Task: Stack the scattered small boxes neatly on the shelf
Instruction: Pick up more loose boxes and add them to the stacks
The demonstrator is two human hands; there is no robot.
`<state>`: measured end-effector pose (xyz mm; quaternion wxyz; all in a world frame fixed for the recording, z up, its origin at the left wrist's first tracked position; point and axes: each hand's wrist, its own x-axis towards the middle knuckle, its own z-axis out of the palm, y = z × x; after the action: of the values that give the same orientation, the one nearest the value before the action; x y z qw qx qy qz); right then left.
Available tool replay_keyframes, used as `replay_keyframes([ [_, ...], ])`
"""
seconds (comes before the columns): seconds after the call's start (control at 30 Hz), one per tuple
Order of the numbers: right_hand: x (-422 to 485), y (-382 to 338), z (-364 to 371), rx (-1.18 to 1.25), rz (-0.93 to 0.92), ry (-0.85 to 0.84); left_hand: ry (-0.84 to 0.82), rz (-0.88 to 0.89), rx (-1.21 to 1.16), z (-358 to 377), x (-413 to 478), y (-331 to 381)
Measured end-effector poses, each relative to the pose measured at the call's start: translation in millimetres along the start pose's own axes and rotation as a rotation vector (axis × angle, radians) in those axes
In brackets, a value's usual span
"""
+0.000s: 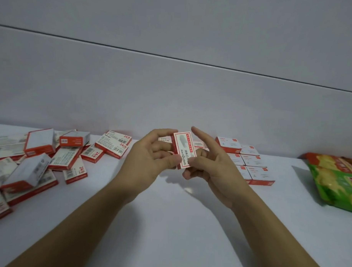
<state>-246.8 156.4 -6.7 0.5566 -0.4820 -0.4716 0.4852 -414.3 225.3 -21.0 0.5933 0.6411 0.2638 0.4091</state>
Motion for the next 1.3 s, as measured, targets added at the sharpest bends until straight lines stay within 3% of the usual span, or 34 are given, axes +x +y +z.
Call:
replay_keyframes([
  [0.2,-1.9,2.5,2.4,-0.171,0.01,-0.061,-0.066,0.002,0.116,2.5,-3.0,-1.5],
  [0.33,-1.5,6.2,12.6,-0.101,-0.039,0.09,0.067,0.068,0.203,4.7,-3.5,-1.4],
  [0.5,-0.8,14.3,26.7,0.032,-0.03,0.237,0.015,0.184,0.563,7.5,-9.5,-6.0],
  [0.67,-0.5,14.2,25.5,0.041,-0.022,0.313,0.052,0.247,0.729,9.1,-10.2,-10.6],
  [0.97,1.1,11.4,13.7,0.01,-0.011,0.257,0.093,0.282,0.663,-7.8,-2.4,-5.5],
  [1.3,5.8,16.5,9.5,-0.094,-0.011,0.282,0.094,0.255,0.832,-17.6,0.5,-8.2],
])
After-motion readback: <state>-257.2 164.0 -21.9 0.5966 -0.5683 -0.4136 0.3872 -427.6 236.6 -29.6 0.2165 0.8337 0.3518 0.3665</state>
